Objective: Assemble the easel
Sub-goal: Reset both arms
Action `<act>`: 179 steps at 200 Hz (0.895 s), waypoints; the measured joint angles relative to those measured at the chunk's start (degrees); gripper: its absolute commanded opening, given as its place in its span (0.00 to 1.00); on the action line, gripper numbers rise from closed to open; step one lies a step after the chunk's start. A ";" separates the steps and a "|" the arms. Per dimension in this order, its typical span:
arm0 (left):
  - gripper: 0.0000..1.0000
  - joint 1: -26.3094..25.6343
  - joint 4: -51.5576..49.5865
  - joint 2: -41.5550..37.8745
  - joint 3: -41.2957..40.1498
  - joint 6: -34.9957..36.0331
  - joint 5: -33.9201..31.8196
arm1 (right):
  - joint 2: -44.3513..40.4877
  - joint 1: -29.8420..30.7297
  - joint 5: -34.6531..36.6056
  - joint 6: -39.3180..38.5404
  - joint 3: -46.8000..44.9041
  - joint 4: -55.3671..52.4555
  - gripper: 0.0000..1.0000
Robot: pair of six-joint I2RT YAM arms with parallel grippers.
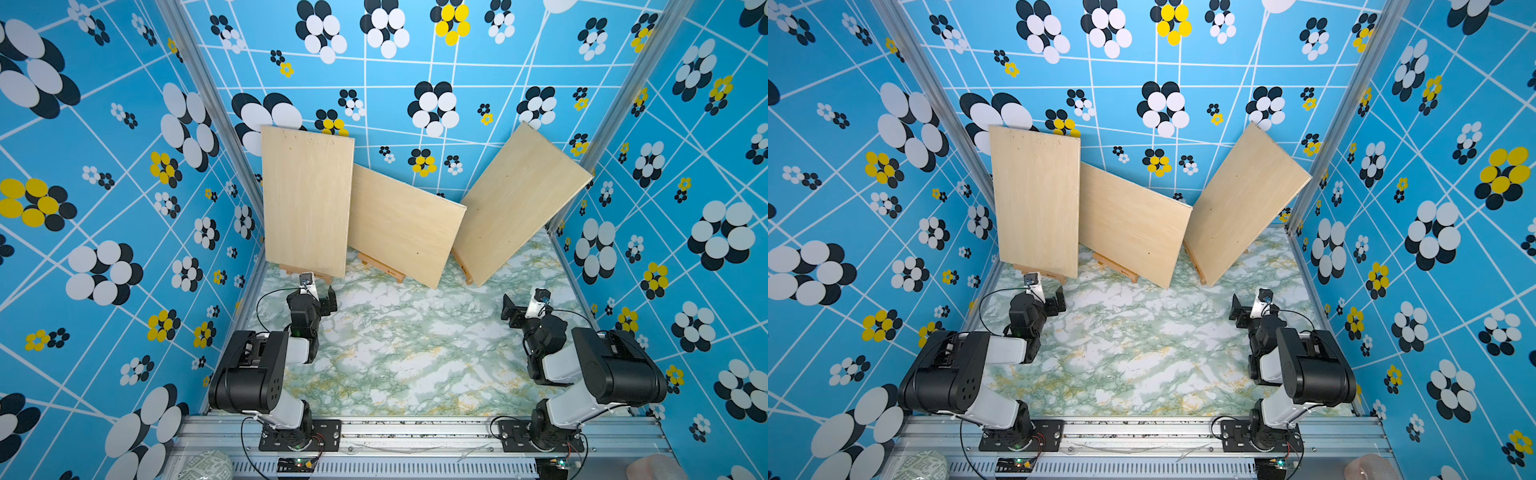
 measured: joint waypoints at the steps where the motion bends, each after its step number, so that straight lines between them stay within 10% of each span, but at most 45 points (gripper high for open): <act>1: 0.99 0.00 0.00 0.00 0.00 0.00 0.00 | 0.02 0.00 0.00 0.02 0.00 0.00 0.95; 179: 0.99 -0.02 0.00 0.00 0.00 0.00 -0.02 | -1.20 0.00 3.06 0.50 9.55 -16.65 0.98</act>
